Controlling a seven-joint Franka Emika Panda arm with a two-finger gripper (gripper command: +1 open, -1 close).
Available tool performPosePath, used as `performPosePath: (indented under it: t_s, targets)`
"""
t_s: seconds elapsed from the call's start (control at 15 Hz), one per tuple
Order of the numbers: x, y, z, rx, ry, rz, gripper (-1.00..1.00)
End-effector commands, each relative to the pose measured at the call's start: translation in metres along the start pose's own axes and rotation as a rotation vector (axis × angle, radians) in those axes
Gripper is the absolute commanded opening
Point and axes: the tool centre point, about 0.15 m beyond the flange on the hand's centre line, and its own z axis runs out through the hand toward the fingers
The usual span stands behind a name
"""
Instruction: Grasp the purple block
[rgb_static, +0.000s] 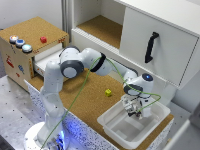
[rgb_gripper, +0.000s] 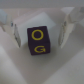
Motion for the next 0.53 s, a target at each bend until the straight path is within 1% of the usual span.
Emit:
performPosePath:
  t_s: [0.0,0.13,0.27,0.47]
  targets:
    - [0.006,-0.011,0.02,0.043,-0.035,-0.011,-1.0]
    - [0.004,-0.016,0.015,0.043,-0.023,-0.018,-1.0]
    - [0.0,-0.025,0.001,0.047,0.009,-0.03,-1.0]
    - [-0.014,-0.046,-0.04,0.057,0.094,-0.069,-1.0]
